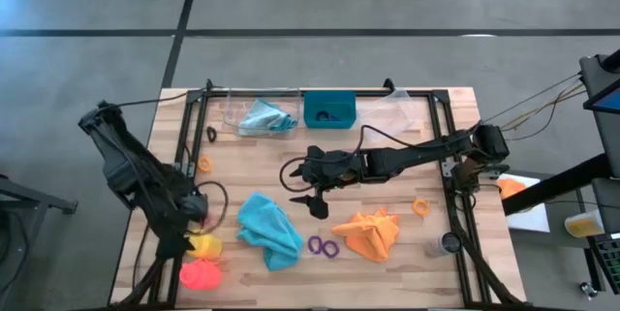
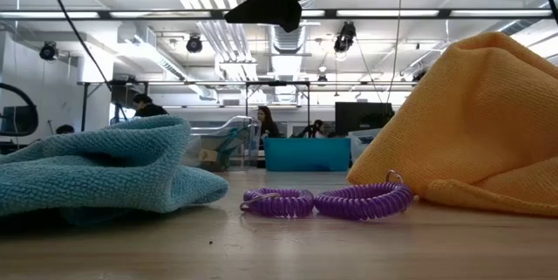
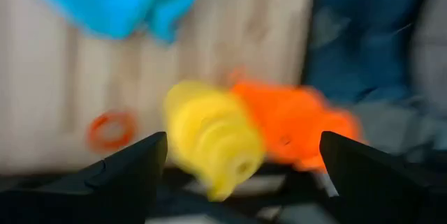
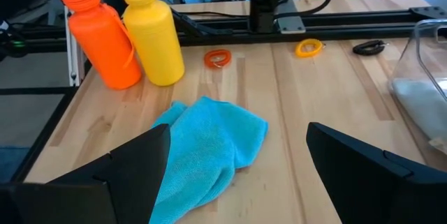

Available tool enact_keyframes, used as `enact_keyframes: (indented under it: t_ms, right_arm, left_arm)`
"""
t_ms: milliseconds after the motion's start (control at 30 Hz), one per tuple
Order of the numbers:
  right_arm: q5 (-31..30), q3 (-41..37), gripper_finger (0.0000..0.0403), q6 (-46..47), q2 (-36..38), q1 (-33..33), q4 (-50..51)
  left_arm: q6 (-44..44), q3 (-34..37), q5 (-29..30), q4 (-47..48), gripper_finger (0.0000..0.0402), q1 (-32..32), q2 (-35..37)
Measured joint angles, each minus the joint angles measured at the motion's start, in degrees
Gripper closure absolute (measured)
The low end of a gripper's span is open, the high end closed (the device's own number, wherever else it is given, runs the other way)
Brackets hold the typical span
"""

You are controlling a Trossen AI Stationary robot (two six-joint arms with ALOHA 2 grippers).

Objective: Pick & Place Sports Items
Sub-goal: Put the yellow water bottle into the white bin

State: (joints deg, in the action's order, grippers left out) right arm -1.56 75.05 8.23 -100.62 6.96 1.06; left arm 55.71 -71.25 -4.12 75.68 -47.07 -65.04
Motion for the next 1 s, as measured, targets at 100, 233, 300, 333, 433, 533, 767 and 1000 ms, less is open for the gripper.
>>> enact_keyframes:
  t_ms: [100, 233, 300, 333, 433, 533, 767, 1000]
  right_arm:
    - [0.0, 0.0, 0.0066, 0.0, 0.0, 0.0, 0.1]
    - [0.0, 0.0, 0.0066, -0.3, 0.0, 0.0, 0.3]
    - [0.0, 0.0, 0.0066, -0.3, 0.0, 0.0, 0.3]
    - [0.1, 0.0, 0.0066, -0.3, 0.0, 0.0, 0.3]
    - [0.1, 0.0, 0.0066, -0.3, 0.0, 0.0, 0.4]
    - [0.1, 0.0, 0.0066, -0.3, 0.0, 0.0, 0.5]
    - [0.2, 0.0, 0.0066, -0.3, 0.0, 0.3, 1.0]
    - [0.2, 0.0, 0.0066, -0.3, 0.0, 0.3, 1.3]
  left_arm:
    - [-2.7, -5.3, -0.4, 10.2, 0.0024, -0.8, -5.9]
    - [-6.9, -9.1, 1.3, 13.4, 0.0025, -1.7, -10.9]
    - [-8.8, -9.6, 2.6, 12.2, 0.0025, -1.9, -11.7]
    - [-9.1, -9.6, 2.8, 11.5, 0.0025, -2.0, -11.8]
    - [-8.9, -9.4, 3.0, 10.4, 0.0025, -2.0, -11.3]
    - [-7.9, -9.0, 3.3, 10.0, 0.0025, -2.4, -10.2]
    - [-7.2, -5.6, 7.1, 5.6, 0.0025, -4.7, -8.1]
    - [-4.3, -0.7, 5.0, 4.6, 0.0025, -5.9, -8.0]
